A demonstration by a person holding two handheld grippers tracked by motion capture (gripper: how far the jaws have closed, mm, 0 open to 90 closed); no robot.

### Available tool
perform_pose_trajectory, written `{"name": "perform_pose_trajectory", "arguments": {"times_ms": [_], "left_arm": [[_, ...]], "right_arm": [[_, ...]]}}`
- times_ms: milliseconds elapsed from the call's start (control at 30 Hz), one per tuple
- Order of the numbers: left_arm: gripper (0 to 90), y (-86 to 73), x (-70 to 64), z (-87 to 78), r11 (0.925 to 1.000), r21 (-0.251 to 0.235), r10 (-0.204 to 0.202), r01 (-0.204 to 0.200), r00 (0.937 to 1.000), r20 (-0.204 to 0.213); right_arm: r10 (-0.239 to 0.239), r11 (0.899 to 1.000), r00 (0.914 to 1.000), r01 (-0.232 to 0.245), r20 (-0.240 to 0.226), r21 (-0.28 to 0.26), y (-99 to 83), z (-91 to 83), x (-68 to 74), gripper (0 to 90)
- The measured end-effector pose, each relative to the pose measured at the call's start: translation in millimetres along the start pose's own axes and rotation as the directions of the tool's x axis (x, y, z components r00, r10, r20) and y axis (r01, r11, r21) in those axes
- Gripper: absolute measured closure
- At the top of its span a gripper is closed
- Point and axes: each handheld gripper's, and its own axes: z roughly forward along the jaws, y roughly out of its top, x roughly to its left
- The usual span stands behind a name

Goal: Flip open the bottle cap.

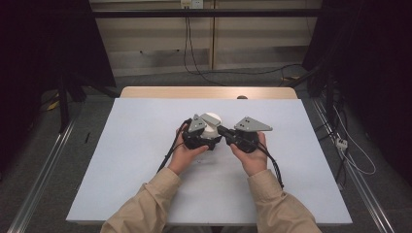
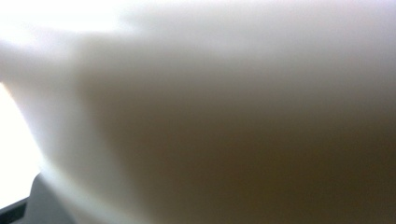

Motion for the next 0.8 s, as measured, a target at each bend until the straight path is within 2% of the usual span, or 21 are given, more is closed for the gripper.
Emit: {"name": "perform_pose_trajectory", "arguments": {"times_ms": [67,133,200,800], "left_arm": [[18.6,-0.2,-0.5,0.5,0.9999,-0.001,-0.01,0.01,0.9999,0.011],[18.7,0.0,-0.1,0.2,1.0,0.0,-0.002,0.002,1.0,0.003],[18.6,-0.2,-0.3,0.6,0.9999,-0.002,-0.012,0.013,0.9999,0.011],[18.7,-0.2,-1.1,1.0,0.9999,-0.004,-0.017,0.017,0.9998,0.011]], "right_arm": [[-0.001,1.0,1.0,0.001,0.0,-0.002,3.2,-0.2,-0.3,90.0],[-0.008,1.0,1.0,0.008,0.001,-0.007,6.5,-0.3,-0.4,90.0],[-0.014,1.0,0.9999,0.014,0.001,-0.009,9.7,0.0,-0.4,90.0],[-0.029,0.999,0.9996,0.029,-0.004,-0.018,24.2,5.0,1.5,90.0]]}}
